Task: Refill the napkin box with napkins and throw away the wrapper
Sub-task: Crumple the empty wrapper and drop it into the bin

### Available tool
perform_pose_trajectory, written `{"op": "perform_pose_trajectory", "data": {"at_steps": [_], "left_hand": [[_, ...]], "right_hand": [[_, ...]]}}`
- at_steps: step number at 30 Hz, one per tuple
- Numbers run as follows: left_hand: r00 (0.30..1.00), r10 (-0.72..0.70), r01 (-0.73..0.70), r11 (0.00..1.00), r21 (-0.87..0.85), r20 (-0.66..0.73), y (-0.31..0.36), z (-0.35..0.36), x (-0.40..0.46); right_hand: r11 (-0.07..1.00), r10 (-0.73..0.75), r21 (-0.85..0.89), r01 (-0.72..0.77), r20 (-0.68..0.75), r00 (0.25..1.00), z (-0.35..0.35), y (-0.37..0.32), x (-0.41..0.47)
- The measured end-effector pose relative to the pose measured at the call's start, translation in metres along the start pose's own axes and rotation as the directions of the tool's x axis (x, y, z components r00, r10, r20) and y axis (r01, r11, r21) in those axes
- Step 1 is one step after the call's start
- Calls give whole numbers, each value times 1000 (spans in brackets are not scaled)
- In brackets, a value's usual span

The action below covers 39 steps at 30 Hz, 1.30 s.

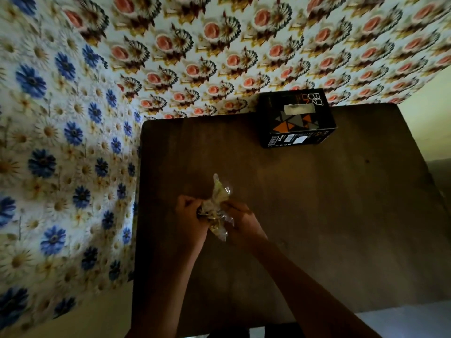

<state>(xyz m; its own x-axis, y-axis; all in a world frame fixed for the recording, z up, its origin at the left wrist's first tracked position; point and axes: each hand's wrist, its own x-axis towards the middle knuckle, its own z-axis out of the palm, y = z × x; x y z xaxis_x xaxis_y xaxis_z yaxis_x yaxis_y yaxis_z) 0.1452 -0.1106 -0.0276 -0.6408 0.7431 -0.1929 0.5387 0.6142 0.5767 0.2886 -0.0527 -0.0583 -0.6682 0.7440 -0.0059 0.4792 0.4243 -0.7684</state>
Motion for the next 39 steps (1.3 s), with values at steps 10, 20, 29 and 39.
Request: {"op": "perform_pose_trajectory", "data": {"at_steps": [10,20,29,39], "left_hand": [[984,111,-83,977,-197,137,-25,2,-24],[954,300,-298,942,-157,-8,-31,15,-15],[970,240,-216,932,-292,47,-4,-1,-28],[913,398,-334,854,-399,88,37,-32,-42]], "right_hand": [[1000,-20,24,19,25,999,-2,10,9],[941,207,283,-186,-48,977,-5,11,6],[707,373,643,-293,12,928,-41,-10,-13],[665,258,730,-159,-25,966,-92,-44,-53]]}}
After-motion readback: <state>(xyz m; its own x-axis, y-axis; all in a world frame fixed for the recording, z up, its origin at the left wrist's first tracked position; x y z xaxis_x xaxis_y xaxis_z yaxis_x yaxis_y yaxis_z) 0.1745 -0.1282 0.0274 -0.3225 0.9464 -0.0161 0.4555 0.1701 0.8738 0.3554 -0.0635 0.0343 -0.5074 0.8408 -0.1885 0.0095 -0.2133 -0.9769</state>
